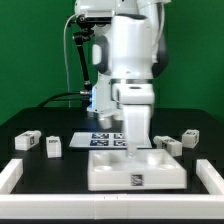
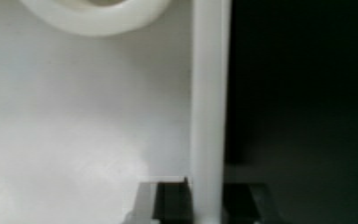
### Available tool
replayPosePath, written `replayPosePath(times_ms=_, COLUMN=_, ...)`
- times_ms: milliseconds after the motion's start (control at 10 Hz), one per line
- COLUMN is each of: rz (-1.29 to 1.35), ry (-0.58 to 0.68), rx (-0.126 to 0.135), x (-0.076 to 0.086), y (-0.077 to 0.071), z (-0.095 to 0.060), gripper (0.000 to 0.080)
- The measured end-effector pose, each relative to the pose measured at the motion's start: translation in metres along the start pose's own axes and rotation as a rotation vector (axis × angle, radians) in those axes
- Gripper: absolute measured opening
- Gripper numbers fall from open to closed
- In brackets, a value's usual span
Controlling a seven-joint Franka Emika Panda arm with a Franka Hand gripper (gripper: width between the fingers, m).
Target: Assemble square table
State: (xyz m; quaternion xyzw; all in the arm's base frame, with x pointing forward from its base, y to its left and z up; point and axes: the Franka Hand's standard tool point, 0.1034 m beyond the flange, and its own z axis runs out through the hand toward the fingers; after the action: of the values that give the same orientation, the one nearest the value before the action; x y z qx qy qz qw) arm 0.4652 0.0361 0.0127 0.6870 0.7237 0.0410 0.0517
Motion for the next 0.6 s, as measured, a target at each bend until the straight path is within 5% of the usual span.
replayPosePath(times_ms=200, rz=0.02, ry=0.006, rx=-0.033, x=0.025, y=0.029, z=0.003, gripper=0.006)
replayPosePath(times_ms=600, rz=0.043, ry=-0.025, rx=0.022, x=0.044, y=0.031, z=0.009, gripper=0.006)
